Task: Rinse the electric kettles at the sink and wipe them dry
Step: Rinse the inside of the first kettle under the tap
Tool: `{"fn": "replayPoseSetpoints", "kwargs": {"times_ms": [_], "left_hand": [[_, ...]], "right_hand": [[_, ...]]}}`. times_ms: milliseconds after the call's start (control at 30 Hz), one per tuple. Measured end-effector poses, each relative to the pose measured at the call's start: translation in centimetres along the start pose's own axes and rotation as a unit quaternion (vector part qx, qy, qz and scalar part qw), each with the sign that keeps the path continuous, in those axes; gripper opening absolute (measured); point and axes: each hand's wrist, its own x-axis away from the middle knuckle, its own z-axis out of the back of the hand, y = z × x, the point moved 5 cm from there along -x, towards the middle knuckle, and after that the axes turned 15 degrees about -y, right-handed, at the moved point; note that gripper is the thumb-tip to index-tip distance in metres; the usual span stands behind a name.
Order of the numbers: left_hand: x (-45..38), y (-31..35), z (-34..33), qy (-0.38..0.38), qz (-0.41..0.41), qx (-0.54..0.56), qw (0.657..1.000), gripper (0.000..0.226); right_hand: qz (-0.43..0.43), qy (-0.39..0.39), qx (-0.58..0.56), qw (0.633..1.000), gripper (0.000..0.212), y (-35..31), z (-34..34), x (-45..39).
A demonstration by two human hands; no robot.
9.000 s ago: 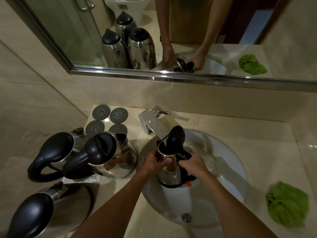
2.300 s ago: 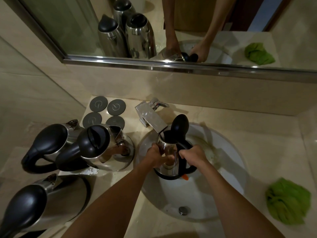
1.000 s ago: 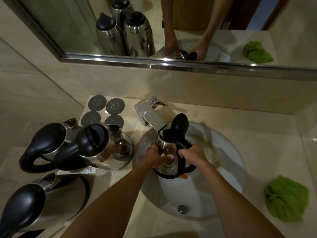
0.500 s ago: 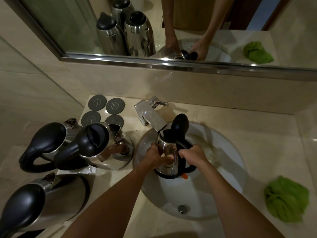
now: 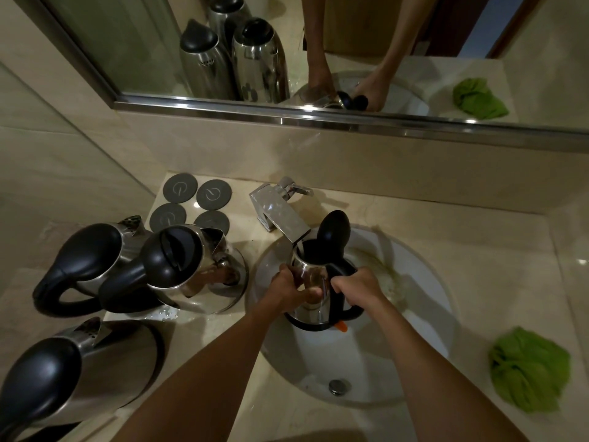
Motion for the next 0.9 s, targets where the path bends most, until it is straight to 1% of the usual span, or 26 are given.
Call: {"fn": "replayPoseSetpoints", "kwargs": {"times_ms": [67,167,267,367,667,900], "left_hand": [[0.07,0.09,-0.07,0.001,-0.001,-0.002,1.0,0.07],[0.14,0.1,-0.06,0.004,0.003,-0.001,1.0,0.073],[0.15,0.06,-0.01,0.003,0.002,-0.005,1.0,0.073],[0.18,0.07,-0.01,0.001,0.001,-0.002,1.0,0.072],[0.07,0.03,0.12,-0.005,0.01,0.008,1.0,0.079],[0.21,0.41,0.09,-0.008,-0.003,0.004,1.0,0.072]], "right_hand": [[-0.001,0.002,0.002,1.0,0.015,-0.04,0.0,0.04],[0.0,0.003,0.006,1.0,0.014,-0.02,0.02,0.0],[0.0,-0.005,0.006,1.0,0.018,0.01,-0.07,-0.03],[0.0,-0.003,0.011,1.0,0.014,-0.07,-0.03,-0.02],[-0.009,0.001,0.013,1.0,0.012,-0.37,0.21,-0.01],[-0.015,0.002,0.013,1.0,0.011,-0.44,0.45,-0.02]]}}
